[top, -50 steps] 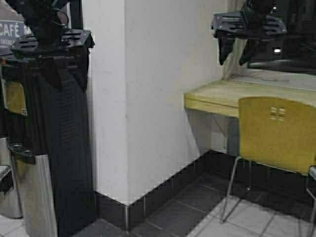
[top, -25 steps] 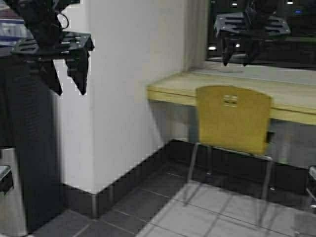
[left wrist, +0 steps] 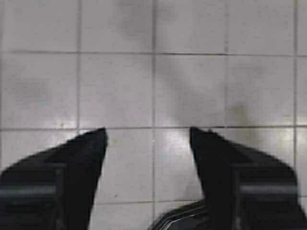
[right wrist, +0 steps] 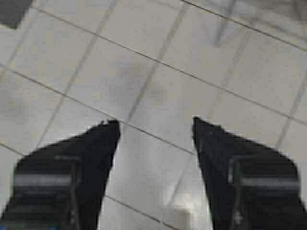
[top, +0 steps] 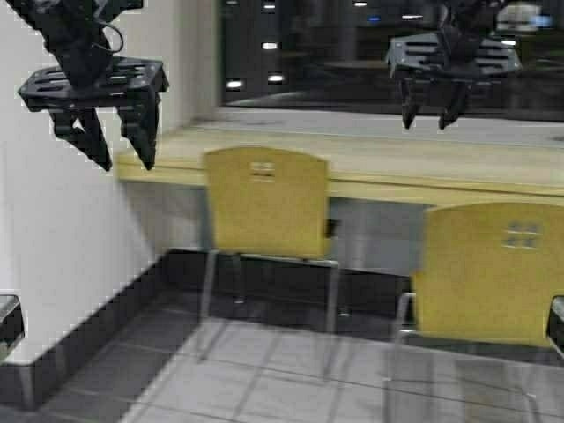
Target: Push the chairs under the table
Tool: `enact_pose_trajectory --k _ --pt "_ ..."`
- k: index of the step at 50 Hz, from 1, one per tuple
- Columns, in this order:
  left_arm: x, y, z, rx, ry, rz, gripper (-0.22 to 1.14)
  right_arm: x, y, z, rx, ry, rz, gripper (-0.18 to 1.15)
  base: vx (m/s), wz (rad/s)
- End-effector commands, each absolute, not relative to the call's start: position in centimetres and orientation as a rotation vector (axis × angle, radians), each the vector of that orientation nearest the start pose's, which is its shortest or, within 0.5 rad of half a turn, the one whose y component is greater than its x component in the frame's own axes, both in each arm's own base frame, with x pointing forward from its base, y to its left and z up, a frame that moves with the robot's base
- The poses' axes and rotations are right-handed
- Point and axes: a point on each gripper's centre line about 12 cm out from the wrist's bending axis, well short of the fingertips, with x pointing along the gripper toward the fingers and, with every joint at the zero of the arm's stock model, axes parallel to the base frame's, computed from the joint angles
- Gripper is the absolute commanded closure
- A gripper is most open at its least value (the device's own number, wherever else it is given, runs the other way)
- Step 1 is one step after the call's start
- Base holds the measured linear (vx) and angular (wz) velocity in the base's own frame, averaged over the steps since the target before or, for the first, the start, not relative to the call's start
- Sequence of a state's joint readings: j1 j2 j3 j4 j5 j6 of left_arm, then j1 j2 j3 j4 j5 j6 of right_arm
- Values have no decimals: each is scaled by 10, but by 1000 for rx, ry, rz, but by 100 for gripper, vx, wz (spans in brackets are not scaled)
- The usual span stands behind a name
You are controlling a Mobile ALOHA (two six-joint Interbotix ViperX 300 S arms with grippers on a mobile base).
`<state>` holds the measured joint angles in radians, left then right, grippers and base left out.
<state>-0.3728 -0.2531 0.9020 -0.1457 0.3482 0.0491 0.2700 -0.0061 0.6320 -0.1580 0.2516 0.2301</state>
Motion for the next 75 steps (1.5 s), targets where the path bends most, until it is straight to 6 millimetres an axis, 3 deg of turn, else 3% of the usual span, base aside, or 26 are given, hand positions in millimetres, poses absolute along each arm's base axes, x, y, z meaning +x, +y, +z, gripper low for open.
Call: enact_pose_trajectory --k 1,49,62,75 --pt "269 -110 157 76 983 -340 3 368 99 168 -66 850 192 12 -3 -40" --pt "273 -112 154 72 996 -337 3 368 99 164 -62 873 184 12 6 -31" --pt "276 -113 144 28 1026 -304 3 368 99 151 -54 903 178 12 19 -14" --pt "273 -109 137 40 1043 -295 3 368 100 155 -39 898 176 12 26 -7"
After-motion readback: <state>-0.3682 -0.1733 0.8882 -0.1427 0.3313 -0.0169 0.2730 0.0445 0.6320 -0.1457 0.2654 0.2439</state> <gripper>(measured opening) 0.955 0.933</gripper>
